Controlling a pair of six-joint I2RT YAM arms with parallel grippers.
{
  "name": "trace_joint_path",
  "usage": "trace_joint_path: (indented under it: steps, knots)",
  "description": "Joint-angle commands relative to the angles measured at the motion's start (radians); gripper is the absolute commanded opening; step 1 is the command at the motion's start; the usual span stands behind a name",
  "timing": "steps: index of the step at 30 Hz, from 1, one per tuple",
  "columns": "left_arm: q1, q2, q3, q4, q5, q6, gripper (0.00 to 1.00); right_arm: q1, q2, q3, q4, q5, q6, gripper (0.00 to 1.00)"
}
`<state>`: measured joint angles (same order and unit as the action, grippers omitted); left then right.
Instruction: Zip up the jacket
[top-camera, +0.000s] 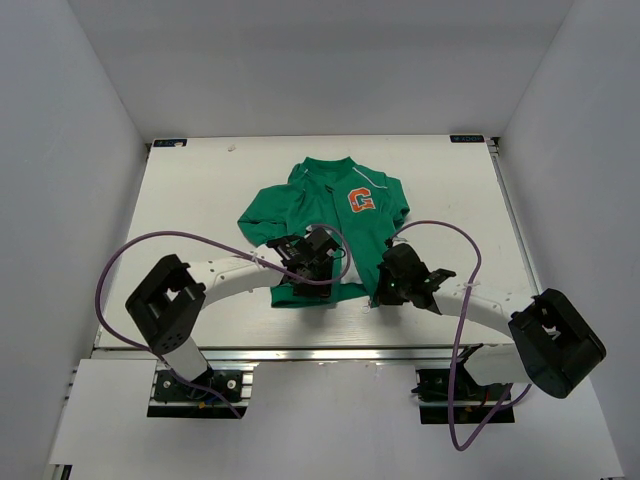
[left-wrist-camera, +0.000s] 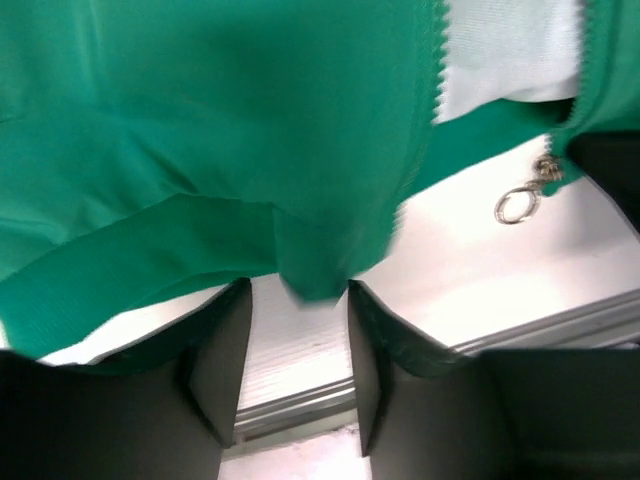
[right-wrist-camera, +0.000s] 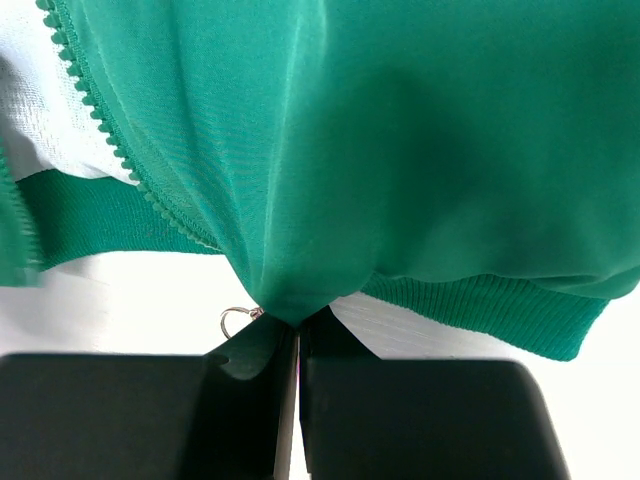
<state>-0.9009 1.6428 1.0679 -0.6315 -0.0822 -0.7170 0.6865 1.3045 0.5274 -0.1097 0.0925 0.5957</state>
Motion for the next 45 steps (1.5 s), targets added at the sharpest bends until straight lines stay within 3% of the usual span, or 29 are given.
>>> trace_joint_path:
  steps: [1,4,10,29,33,37,45]
  knots:
    - [-0.007,-0.014,-0.009,0.042,0.058,0.021,0.55,-0.005,0.006,0.005,0.007,-0.011,-0.016,0.0]
    - [-0.007,-0.029,-0.019,0.062,0.059,0.022,0.7,-0.005,0.003,0.003,0.008,-0.016,-0.017,0.0]
    - [-0.007,-0.006,-0.002,0.09,0.065,0.028,0.78,-0.005,0.006,0.006,0.01,-0.023,-0.022,0.0]
    - [-0.01,0.138,0.095,0.104,0.016,-0.004,0.78,-0.005,0.002,0.002,0.011,-0.034,-0.02,0.0]
    - [-0.012,0.153,0.116,0.075,-0.02,-0.019,0.68,-0.007,0.002,-0.001,0.013,-0.036,-0.019,0.0]
    - [-0.012,0.15,0.124,0.044,-0.033,-0.021,0.42,-0.007,0.007,0.0,0.007,-0.019,-0.016,0.0]
    - [-0.012,0.055,0.103,-0.034,-0.088,-0.018,0.33,-0.025,0.036,0.003,-0.012,-0.01,-0.014,0.0]
